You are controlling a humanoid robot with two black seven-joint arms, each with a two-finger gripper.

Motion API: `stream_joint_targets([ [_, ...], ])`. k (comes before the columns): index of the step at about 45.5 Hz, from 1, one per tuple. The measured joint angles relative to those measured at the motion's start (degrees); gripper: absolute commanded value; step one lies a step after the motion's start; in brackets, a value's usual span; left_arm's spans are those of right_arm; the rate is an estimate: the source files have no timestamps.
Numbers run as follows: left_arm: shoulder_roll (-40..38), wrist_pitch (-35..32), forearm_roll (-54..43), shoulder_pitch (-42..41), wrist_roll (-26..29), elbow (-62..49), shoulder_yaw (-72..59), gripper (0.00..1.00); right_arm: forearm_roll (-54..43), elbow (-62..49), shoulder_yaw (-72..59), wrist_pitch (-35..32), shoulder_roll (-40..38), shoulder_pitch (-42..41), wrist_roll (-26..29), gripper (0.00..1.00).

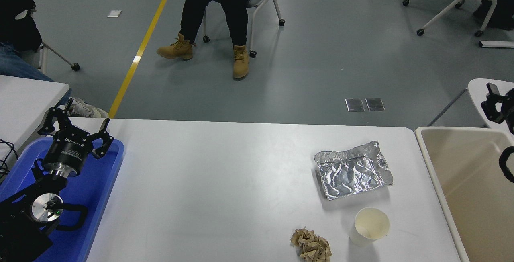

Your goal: Clean the table surface

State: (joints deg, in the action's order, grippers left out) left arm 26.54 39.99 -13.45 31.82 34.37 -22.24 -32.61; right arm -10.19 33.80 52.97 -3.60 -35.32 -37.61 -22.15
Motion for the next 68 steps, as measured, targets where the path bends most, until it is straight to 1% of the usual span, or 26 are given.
stream_joint_targets([
  [21, 0.00, 0.00, 0.00, 0.00, 0.00, 0.00, 0.12, 1.00, 0.02, -0.08, -0.04, 0.00, 0.08, 0.18, 0.00, 0.99],
  [54, 0.02, 0.00, 0.00, 0.00, 0.00, 0.00, 0.09, 1.00, 0.25, -0.32, 0.00, -0.09, 3.80, -1.23, 0.00, 0.99],
  [61, 0.02, 0.00, 0.00, 0.00, 0.00, 0.00, 0.09, 1.00, 0.25, -0.17, -2.73, -0.19, 3.38, -2.05, 0.00, 0.99],
  [68, 0.03, 0.00, 0.00, 0.00, 0.00, 0.00, 0.09, 1.00, 0.36, -0.28, -8.35, -0.24, 2.35, -3.88, 0.00, 0.99],
])
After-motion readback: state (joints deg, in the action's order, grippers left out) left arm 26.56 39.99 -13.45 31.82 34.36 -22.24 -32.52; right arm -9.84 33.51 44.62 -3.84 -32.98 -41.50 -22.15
